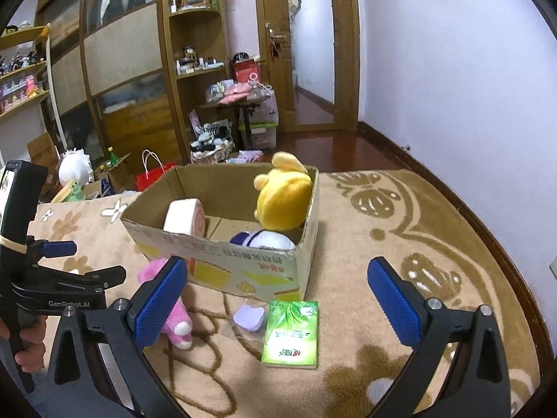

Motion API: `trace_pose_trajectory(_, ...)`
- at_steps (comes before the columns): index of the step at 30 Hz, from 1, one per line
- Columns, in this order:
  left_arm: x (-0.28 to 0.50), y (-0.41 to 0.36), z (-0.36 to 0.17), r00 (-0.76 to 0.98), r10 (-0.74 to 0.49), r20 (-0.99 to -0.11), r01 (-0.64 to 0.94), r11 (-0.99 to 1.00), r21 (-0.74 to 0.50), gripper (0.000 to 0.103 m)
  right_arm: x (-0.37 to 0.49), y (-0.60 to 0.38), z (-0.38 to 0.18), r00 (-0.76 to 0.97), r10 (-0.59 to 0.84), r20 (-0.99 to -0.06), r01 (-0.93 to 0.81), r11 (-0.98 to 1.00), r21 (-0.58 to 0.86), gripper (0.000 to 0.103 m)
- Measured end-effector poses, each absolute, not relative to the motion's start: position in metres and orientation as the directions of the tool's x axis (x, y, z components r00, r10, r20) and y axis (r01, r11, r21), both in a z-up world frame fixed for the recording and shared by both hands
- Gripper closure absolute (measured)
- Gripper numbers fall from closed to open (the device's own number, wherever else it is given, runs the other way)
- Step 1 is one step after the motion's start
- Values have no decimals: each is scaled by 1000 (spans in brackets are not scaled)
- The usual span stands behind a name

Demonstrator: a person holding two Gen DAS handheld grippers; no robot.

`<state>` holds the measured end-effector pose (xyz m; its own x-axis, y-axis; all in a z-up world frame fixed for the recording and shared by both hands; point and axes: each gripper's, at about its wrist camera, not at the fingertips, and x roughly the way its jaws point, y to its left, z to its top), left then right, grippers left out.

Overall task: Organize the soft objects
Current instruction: 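Grasp the white pom-pom keychain with left tool while right tool grasps green tissue pack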

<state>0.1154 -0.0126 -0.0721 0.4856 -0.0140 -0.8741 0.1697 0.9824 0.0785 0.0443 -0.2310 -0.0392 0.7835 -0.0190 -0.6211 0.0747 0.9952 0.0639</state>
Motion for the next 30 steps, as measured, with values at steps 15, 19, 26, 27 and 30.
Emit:
trace_pose_trajectory(15,127,-9,-105,320,-15,-947,159,987,38,5,69,-248,-85,669,-36,-742,135,988,74,0)
trace_pose_trajectory(19,128,-8,-111,290,-9,-957,160,986,39,5,72,-247,-94,641,-49,-766,141,989,55,7)
trace_pose_trajectory(26,132,-9,-123,248,-1,-969,172,984,43,5,76,-260,-112,567,-54,-822,195,978,70,28)
trace_pose_trajectory(27,132,-9,-126,241,3,-971,173,984,46,5,77,-263,-115,556,-53,-830,207,975,76,29)
trace_pose_trajectory(30,133,-11,-129,231,8,-973,176,983,50,5,78,-267,-120,536,-49,-843,222,971,84,30)
